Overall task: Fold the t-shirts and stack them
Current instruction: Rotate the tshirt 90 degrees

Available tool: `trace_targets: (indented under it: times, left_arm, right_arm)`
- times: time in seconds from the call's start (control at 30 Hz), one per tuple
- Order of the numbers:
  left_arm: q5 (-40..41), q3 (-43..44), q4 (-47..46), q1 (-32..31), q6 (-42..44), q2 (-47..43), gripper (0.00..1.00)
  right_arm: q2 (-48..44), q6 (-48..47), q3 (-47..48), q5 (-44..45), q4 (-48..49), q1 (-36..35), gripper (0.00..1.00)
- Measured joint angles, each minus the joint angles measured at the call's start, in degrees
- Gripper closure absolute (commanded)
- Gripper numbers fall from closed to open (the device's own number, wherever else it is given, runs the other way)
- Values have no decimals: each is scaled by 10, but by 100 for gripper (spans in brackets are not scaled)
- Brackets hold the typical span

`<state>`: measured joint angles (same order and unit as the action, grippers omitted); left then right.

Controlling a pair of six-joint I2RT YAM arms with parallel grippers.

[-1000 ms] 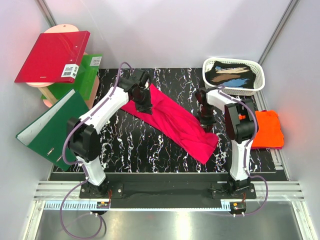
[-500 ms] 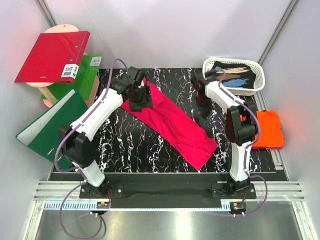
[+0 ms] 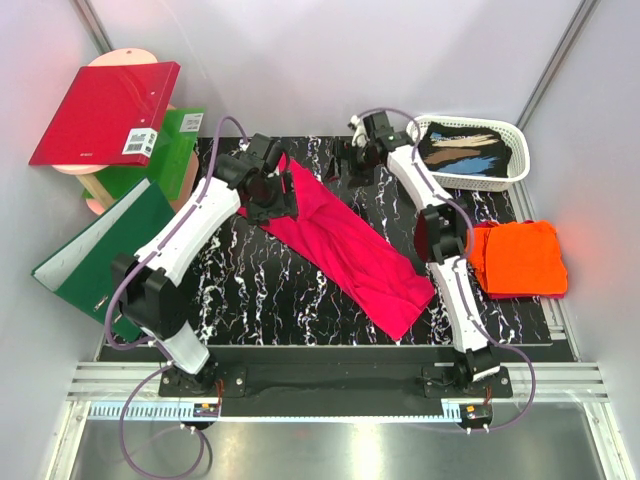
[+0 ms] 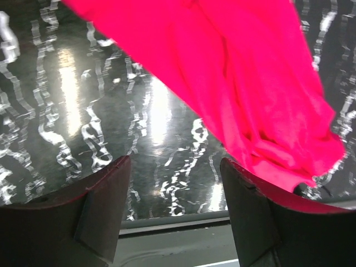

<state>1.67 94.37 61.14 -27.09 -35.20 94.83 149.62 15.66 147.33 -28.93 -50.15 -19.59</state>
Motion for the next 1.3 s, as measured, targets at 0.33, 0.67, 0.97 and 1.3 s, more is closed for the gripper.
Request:
trace_targets:
  times: [0.33, 0.67, 0.97, 1.3]
  left_arm:
    - [71, 7, 49, 47, 1, -59, 30]
    - [76, 8, 68, 47, 7, -55, 30]
    - [80, 10, 76, 47, 9, -55, 30]
    - [77, 8, 79, 47, 9, -55, 30]
  right_arm:
    - [127, 82, 73, -143, 73, 2, 1]
    - [158, 115, 86, -172, 123, 1, 100]
    - [163, 120, 63, -154, 120, -7, 100]
    - [121, 104, 51, 48, 109, -16, 100]
